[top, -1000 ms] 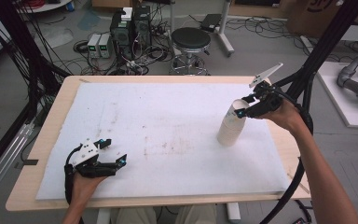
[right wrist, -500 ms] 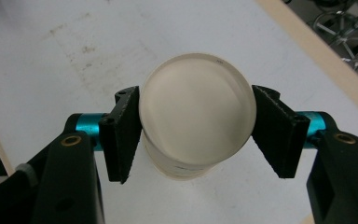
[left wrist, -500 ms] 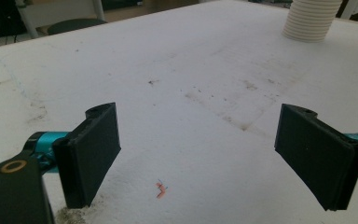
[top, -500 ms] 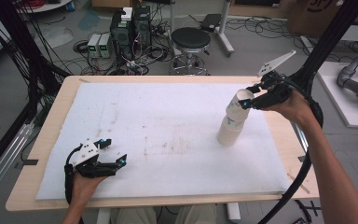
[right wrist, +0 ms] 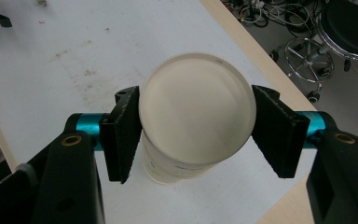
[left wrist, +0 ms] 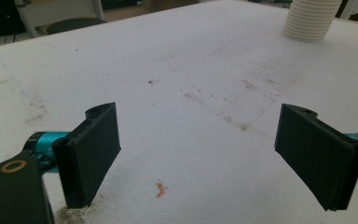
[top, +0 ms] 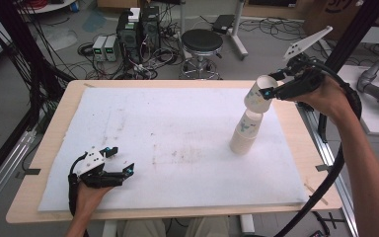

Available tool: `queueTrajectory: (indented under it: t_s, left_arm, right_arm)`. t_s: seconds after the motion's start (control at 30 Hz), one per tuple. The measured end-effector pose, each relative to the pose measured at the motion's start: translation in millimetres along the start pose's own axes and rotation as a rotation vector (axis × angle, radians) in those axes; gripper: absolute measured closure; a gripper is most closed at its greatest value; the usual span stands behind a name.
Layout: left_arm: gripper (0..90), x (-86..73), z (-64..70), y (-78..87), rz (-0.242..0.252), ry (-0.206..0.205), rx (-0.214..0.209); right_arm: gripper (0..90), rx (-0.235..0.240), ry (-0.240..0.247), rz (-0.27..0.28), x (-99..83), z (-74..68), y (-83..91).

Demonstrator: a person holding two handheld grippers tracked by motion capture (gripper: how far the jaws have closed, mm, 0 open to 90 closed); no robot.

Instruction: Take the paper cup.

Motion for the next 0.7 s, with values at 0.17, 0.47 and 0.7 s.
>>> queueTrajectory:
  t_s: [0.17, 0.47, 0.7]
  left_arm:
    - [13.9, 0.0, 0.1, 0.1, 0.000, 0.001, -0.002]
    - [13.9, 0.0, 0.6, -0.2, -0.001, -0.003, -0.001]
    - [13.9, 0.0, 0.7, 0.0, 0.001, -0.005, -0.003]
  right_arm:
    - [37.5, 0.009, -0.003, 0.027, 0.3, -5.8, 0.1]
    - [37.4, 0.090, -0.005, 0.230, -3.9, -50.1, -12.5]
    - [37.4, 0.158, 0.003, 0.349, -12.0, -91.0, -36.6]
Point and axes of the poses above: each handheld gripper's, and its own axes: y roughly backward along the jaws, x roughly out of its top, z roughly to its right, the point moved 4 cm from there along -y, roughly forward along the jaws, and after that the axes turned 3 degrees about -z, right-handed, at the moved point
